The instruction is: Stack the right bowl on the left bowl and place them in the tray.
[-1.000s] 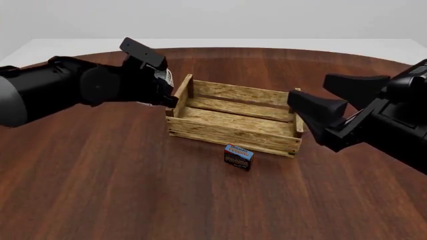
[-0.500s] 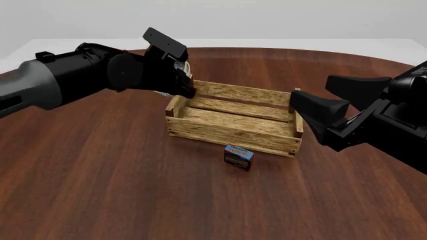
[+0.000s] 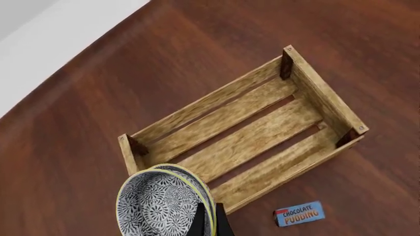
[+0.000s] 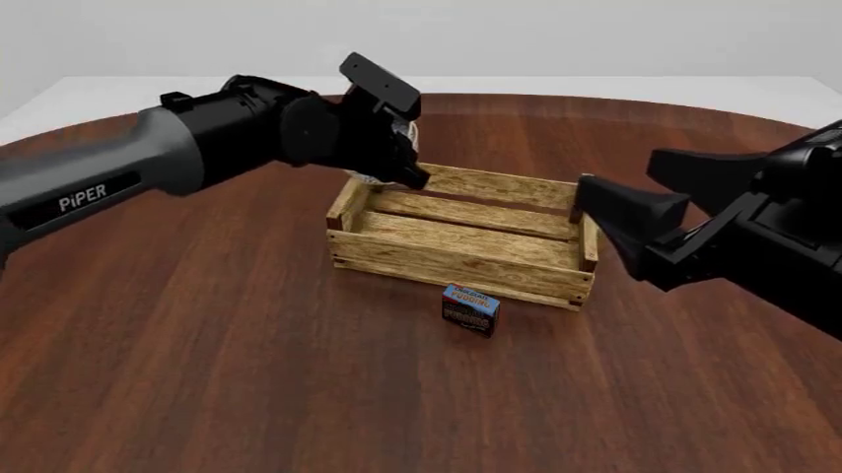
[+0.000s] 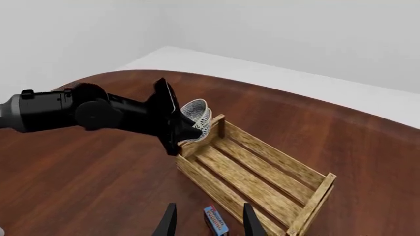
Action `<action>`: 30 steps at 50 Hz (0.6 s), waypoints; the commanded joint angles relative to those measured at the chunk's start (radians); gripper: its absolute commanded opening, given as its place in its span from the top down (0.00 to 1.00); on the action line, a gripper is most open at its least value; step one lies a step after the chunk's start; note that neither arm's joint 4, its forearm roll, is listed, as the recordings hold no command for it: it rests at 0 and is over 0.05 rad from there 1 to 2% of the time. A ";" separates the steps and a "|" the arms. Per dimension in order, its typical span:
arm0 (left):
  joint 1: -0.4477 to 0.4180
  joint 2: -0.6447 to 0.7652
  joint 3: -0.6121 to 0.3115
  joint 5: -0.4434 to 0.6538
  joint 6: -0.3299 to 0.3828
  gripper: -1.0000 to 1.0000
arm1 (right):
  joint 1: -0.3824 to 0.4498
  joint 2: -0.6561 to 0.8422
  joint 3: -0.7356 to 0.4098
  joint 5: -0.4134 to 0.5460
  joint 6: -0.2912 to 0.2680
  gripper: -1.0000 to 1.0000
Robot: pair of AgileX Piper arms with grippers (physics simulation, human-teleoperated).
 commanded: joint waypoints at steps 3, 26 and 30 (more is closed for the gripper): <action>-0.010 0.157 -0.188 0.046 -0.062 1.00 | -0.028 -0.017 0.005 0.005 0.013 0.00; 0.005 0.428 -0.585 0.278 0.050 1.00 | -0.059 -0.021 0.006 0.012 0.027 0.00; 0.009 0.478 -0.664 0.325 0.067 1.00 | -0.068 -0.036 0.010 0.018 0.032 0.00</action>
